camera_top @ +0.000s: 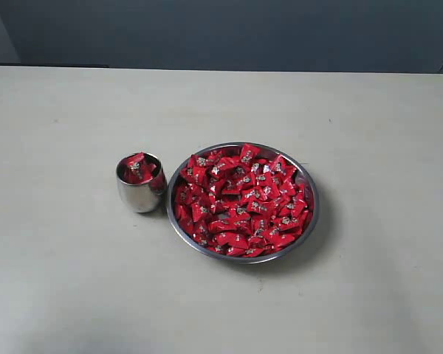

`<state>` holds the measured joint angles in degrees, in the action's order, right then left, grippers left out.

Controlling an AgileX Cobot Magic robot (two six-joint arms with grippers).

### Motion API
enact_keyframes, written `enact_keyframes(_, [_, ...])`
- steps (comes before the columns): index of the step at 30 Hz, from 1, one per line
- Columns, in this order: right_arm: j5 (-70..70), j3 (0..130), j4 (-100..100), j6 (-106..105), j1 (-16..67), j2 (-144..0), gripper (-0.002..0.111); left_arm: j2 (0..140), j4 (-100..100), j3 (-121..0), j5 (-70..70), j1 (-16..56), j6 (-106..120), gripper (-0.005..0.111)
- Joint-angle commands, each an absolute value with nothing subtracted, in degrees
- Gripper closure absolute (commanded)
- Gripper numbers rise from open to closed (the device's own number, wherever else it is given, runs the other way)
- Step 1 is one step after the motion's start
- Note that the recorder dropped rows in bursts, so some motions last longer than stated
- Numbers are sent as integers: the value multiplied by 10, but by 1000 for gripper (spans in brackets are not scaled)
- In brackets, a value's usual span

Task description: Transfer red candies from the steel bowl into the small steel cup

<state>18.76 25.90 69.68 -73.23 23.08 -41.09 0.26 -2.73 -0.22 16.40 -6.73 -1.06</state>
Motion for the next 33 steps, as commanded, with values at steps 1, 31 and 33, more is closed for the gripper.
enact_keyframes(1, [277,270,929,-996,227,-399,109,0,-26,0,163,-68,-11,106])
enact_keyframes(31, [-71,271,946,-910,227,-388,109,0,-26,0,163,-68,-11,106])
enact_keyframes(33, [-57,271,946,-877,227,-375,109,0,-26,0,163,-68,-11,106])
